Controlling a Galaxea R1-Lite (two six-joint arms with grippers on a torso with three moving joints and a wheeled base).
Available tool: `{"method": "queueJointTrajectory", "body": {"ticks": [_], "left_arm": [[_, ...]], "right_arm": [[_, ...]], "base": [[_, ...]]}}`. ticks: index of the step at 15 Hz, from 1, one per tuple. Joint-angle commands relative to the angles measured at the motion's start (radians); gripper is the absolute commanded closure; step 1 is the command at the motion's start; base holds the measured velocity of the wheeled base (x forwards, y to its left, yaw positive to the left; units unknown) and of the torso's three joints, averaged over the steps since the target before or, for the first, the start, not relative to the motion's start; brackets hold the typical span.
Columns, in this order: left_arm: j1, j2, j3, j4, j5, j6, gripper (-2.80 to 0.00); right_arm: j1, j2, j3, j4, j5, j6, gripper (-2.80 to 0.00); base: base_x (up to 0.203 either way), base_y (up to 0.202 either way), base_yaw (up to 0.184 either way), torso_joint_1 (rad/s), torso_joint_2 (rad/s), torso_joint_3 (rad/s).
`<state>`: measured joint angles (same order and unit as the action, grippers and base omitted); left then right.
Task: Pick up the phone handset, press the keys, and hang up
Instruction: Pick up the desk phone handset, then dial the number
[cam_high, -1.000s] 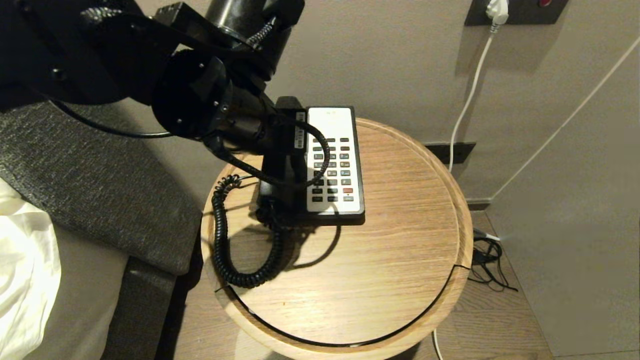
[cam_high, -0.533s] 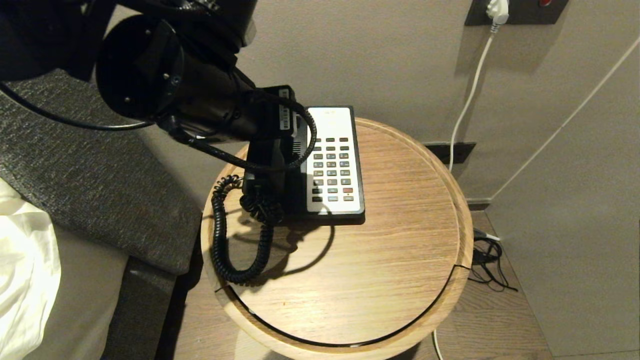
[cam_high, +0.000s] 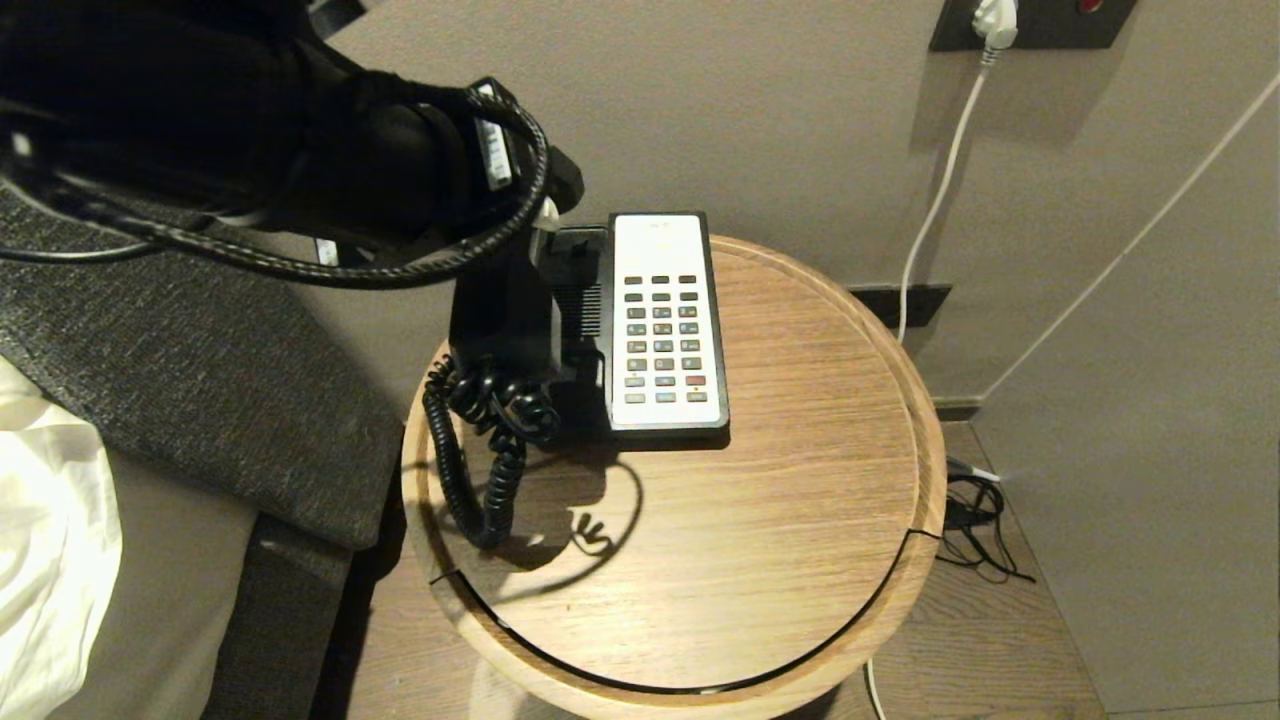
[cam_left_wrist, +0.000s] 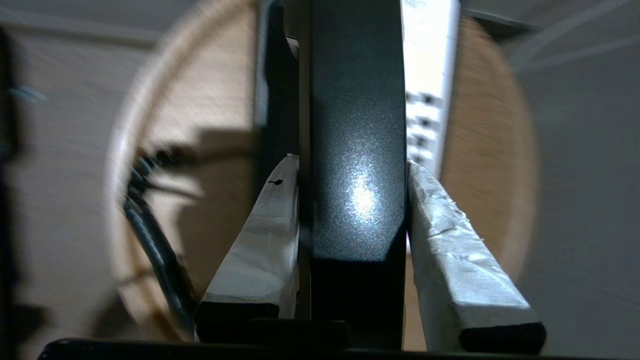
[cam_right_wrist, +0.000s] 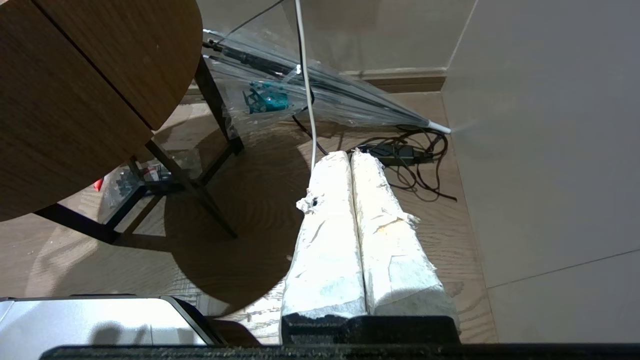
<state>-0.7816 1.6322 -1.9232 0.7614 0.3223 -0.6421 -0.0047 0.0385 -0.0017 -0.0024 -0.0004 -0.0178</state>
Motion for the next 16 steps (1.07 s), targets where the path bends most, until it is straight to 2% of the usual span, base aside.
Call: {"method": "queueJointTrajectory", "body": {"ticks": [1, 2, 4, 8, 11, 13, 14, 16], "left_arm": [[0.027, -0.101, 0.004, 0.024, -0.165, -0.096, 0.00], [0.056, -0.138, 0.018, 0.028, -0.247, -0.131, 0.00], [0.137, -0.209, 0.087, 0.021, -0.387, -0.157, 0.00], [0.400, -0.359, 0.250, -0.008, -0.694, -0.167, 0.00], [0.608, -0.516, 0.423, -0.054, -0.933, -0.169, 0.00], [0.677, -0.588, 0.534, -0.115, -1.026, -0.172, 0.00], [0.695, -0.626, 0.578, -0.164, -1.044, -0.192, 0.00], [0.714, -0.689, 0.621, -0.229, -1.056, -0.273, 0.00]], "right_arm": [[0.000, 0.000, 0.000, -0.001, 0.000, -0.001, 0.00], [0.000, 0.000, 0.000, -0.001, 0.000, -0.001, 0.00], [0.000, 0.001, 0.000, -0.001, 0.000, -0.001, 0.00], [0.000, 0.000, 0.000, -0.001, 0.000, -0.001, 0.00], [0.000, 0.000, -0.001, -0.001, 0.000, -0.001, 0.00], [0.000, 0.000, 0.000, -0.001, 0.001, -0.002, 0.00], [0.000, 0.000, 0.000, -0.002, 0.008, -0.021, 0.00], [0.000, 0.000, 0.000, -0.001, 0.007, -0.027, 0.00]], "base": [[0.000, 0.000, 0.000, 0.000, 0.00, 0.000], [0.000, 0.000, 0.000, 0.000, 0.00, 0.000], [0.000, 0.000, 0.000, 0.000, 0.00, 0.000], [0.000, 0.000, 0.000, 0.000, 0.00, 0.000], [0.000, 0.000, 0.000, 0.000, 0.00, 0.000], [0.000, 0.000, 0.000, 0.000, 0.00, 0.000], [0.000, 0.000, 0.000, 0.000, 0.00, 0.000], [0.000, 0.000, 0.000, 0.000, 0.00, 0.000]]}}
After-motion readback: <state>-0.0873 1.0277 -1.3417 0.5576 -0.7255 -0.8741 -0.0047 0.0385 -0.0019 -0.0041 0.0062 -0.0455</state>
